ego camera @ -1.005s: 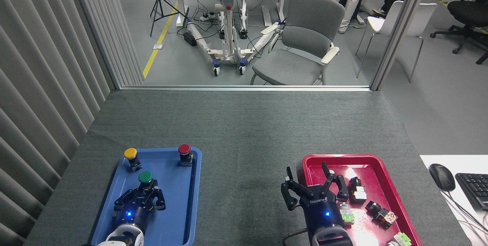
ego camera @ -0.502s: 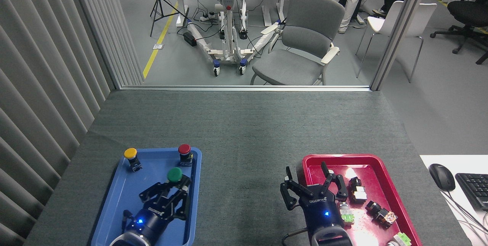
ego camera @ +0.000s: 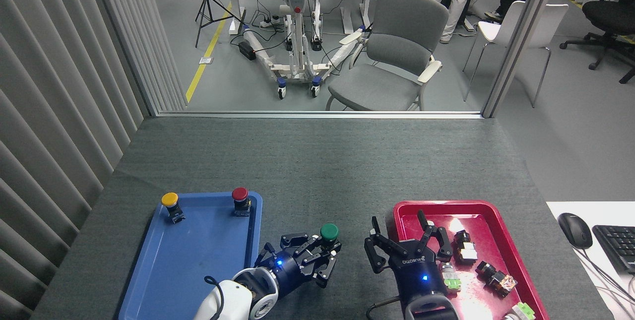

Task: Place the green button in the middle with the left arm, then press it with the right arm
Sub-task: 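Carry the green button with the left gripper to the table middle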

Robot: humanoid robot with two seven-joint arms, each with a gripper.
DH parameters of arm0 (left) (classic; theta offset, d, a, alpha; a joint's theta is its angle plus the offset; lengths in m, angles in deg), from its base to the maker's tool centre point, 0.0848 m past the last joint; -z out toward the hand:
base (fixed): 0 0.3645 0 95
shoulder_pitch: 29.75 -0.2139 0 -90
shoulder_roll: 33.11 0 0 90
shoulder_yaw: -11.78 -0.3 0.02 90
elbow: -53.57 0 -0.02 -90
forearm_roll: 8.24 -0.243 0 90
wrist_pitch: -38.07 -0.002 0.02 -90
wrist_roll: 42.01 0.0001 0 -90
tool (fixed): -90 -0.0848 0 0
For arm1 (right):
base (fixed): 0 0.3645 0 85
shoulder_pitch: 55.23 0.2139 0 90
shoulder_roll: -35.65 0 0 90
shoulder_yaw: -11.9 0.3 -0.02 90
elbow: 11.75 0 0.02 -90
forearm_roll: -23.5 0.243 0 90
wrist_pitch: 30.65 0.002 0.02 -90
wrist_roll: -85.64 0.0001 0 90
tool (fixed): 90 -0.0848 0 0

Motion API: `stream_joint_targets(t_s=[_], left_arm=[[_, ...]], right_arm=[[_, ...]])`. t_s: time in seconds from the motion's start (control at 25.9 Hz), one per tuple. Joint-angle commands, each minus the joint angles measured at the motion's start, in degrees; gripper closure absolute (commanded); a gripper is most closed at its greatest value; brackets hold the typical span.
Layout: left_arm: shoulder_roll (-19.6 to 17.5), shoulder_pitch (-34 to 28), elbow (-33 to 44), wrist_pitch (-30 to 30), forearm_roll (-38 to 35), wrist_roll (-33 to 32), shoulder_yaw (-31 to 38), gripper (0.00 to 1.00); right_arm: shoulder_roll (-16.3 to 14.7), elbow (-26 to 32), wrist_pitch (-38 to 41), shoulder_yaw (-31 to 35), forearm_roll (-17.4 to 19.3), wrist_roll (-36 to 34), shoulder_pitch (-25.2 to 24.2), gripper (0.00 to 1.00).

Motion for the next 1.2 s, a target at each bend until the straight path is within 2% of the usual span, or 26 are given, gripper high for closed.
stream_joint_targets(t_s=[0.0, 0.43, 0.54, 0.62, 0.73, 0.77, 0.81, 1.0, 1.16], left_arm=[[1.44, 1.89, -3.44, 0.26, -0.14, 0.0, -0.97, 0.76], [0.21, 3.82, -10.13, -0.27, -0.14, 0.35, -1.68, 0.7], [-0.06, 3.82, -10.21, -0.1, -0.05, 0.35, -1.68, 0.61], [-0.06, 3.47, -10.21, -0.36, 0.04, 0.62, -1.68, 0.5], [-0.06, 3.2, -10.3, -0.36, 0.3, 2.9, -1.68, 0.14], [-0.06, 3.2, -10.3, 0.17, 0.48, 3.6, -1.68, 0.05], [-0.15, 3.2, -10.3, 0.52, 0.74, 3.96, -1.68, 0.02], [-1.2, 3.2, -9.86, 6.14, 0.83, 3.96, -1.59, 0.01], [-1.46, 3.03, -9.42, 6.58, 1.09, 3.34, -1.15, 0.01]], right_arm=[[-0.06, 0.0, 0.08, 0.0, 0.0, 0.05, -0.23, 0.0], [0.29, -0.53, 0.08, -0.18, 0.09, 0.41, 0.13, 0.0], [0.29, -0.7, 0.0, -0.18, 0.26, 0.32, 0.13, 0.0], [0.12, -0.7, 0.08, -0.18, 0.44, 0.32, 0.13, 0.0], [0.12, -0.7, 0.08, -0.26, 0.7, 0.32, 0.13, 0.0], [0.12, -0.7, 0.08, -0.26, 0.7, 0.32, 0.13, 0.0], [0.12, -0.79, 0.08, -0.26, 0.7, 0.32, 0.13, 0.0], [-0.24, -0.79, 0.08, -0.26, 0.79, 0.32, 1.09, 0.0], [-0.24, -1.32, 0.08, -0.26, 0.79, 0.32, 1.27, 0.0]])
